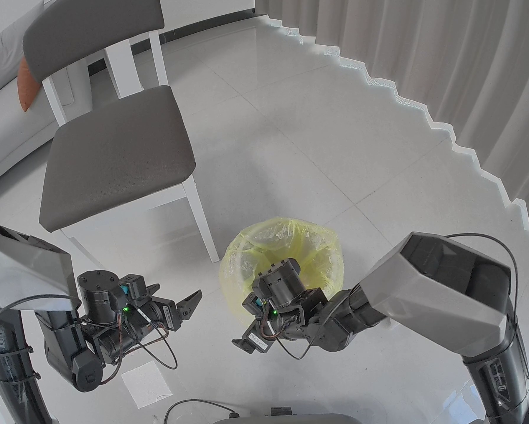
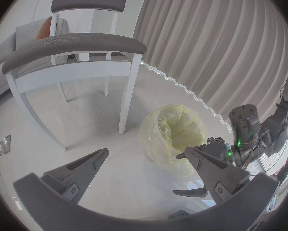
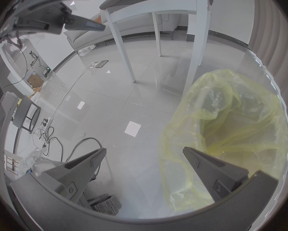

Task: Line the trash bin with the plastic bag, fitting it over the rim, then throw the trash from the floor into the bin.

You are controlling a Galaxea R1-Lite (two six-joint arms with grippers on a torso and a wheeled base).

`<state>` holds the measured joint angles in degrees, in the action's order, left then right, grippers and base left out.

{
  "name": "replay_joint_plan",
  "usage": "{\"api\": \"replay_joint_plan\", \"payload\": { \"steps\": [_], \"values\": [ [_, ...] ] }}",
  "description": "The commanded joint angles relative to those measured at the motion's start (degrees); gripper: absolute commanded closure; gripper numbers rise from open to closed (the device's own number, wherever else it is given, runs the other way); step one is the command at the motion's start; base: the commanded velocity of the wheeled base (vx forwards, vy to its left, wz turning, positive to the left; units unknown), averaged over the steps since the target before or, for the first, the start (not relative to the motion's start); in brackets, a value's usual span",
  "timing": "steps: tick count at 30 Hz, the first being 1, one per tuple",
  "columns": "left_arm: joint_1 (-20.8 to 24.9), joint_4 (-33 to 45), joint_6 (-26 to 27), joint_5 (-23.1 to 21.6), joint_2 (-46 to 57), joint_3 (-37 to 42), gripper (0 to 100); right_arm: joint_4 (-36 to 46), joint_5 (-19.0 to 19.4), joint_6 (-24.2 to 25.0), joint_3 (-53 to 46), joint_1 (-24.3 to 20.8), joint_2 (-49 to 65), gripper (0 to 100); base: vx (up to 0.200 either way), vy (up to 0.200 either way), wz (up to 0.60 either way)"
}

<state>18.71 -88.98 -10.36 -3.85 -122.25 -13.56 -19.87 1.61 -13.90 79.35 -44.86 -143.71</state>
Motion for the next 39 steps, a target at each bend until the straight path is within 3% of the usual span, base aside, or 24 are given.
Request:
{"api": "replay_joint_plan", "payload": {
  "steps": [1, 12, 30, 39],
  "values": [
    [0.2, -1.0, 0.0, -0.1, -1.2, -0.8, 0, -0.4, -0.2, 0.9, -3.8, 0.0, 5.8, 0, 0.0, 0.0, 0.0],
    [0.3, -1.0, 0.0, -0.1, -4.8, -5.4, 0, -1.8, -0.2, 3.7, -10.2, 0.5, 14.6, 0, 0.0, 0.0, 0.0],
    [1.0, -1.0, 0.7, 1.9, -19.5, -25.7, 0, -1.8, -1.6, 5.1, -22.3, 8.4, 37.1, 0, 0.0, 0.0, 0.0],
    [3.1, -1.0, 0.7, 1.5, -20.8, -28.4, 0, -2.6, -1.7, 5.0, -27.8, 10.8, 41.5, 0, 0.0, 0.0, 0.0]
  ]
}}
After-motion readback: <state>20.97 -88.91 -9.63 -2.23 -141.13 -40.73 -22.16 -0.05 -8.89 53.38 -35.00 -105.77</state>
